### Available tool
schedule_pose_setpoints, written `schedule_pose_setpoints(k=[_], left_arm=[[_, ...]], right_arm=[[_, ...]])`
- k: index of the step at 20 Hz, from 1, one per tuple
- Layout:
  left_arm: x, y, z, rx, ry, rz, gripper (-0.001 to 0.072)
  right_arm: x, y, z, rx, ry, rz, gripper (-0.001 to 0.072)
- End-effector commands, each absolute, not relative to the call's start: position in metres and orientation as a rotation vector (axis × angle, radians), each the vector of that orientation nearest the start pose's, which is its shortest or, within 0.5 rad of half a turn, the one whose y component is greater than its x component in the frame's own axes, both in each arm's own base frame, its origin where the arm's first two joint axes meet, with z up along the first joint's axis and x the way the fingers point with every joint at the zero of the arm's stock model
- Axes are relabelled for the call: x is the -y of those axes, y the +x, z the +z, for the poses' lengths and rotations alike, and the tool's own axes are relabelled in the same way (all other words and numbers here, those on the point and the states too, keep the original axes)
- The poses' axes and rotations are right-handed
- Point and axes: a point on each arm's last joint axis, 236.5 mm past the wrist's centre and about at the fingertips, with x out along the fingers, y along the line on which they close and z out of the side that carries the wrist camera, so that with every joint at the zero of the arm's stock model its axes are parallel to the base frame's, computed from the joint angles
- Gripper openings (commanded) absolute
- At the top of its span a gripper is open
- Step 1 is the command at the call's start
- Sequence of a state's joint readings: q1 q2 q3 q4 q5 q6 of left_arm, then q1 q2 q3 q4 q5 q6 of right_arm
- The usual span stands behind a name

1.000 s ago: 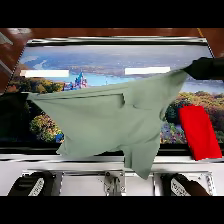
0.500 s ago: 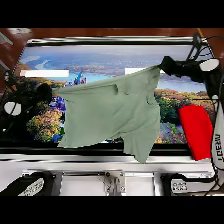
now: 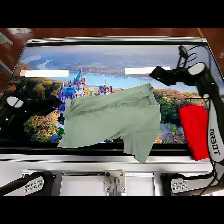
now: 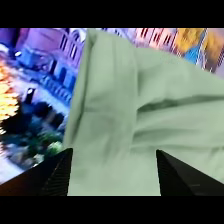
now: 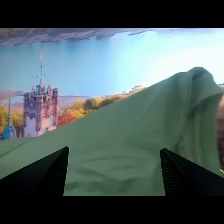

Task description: Fold the shirts.

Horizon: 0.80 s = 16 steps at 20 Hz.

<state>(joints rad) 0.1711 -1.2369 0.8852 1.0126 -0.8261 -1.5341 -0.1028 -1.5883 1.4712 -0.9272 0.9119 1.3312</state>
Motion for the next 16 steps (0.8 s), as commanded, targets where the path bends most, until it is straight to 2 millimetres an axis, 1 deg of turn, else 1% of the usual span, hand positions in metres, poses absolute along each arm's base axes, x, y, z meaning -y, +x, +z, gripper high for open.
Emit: schedule_pose_setpoints(k=[1,2,3,4,5,6,7,8,9,10,12,15,16], left_arm=[[0.001,0.315,-0.019,-1.429,-0.542,-0.166,0.0555],[0.0,0.286,-0.021,-1.521,-0.566,-0.216,0.0531],[0.001,0.261,-0.027,-1.6,-0.623,-0.234,0.0533],[0.004,0.24,-0.036,-1.66,-0.688,-0.231,0.0545],[0.011,0.221,-0.048,-1.711,-0.752,-0.232,0.0614],[0.018,0.205,-0.061,-1.748,-0.792,-0.224,0.0714],[0.026,0.19,-0.076,-1.779,-0.82,-0.216,0.0713],[0.035,0.179,-0.087,-1.789,-0.843,-0.222,0.0714],[0.042,0.176,-0.096,-1.77,-0.861,-0.229,0.0713],[0.046,0.177,-0.104,-1.743,-0.88,-0.222,0.0713],[0.05,0.186,-0.111,-1.688,-0.918,-0.202,0.0712],[0.05,0.198,-0.114,-1.636,-0.95,-0.177,0.0711],[0.047,0.204,-0.117,-1.612,-0.946,-0.158,0.0707]], right_arm=[[0.022,0.455,0.051,-1.139,0.272,0.179,0.0606],[0.047,0.419,0.044,-1.262,0.231,0.139,0.0523],[0.064,0.383,0.036,-1.379,0.22,0.133,0.051],[0.068,0.354,0.03,-1.464,0.261,0.169,0.0514],[0.058,0.331,0.027,-1.511,0.368,0.249,0.0515],[0.043,0.326,0.029,-1.478,0.513,0.322,0.0516],[0.028,0.327,0.034,-1.419,0.664,0.392,0.0516],[0.017,0.329,0.039,-1.371,0.772,0.45,0.0516],[0.006,0.329,0.041,-1.341,0.843,0.501,0.0516],[0.0,0.327,0.04,-1.338,0.874,0.526,0.0516],[-0.011,0.322,0.035,-1.358,0.878,0.556,0.0516],[-0.021,0.323,0.033,-1.364,0.85,0.581,0.0516],[-0.024,0.324,0.033,-1.363,0.836,0.592,0.0515]])
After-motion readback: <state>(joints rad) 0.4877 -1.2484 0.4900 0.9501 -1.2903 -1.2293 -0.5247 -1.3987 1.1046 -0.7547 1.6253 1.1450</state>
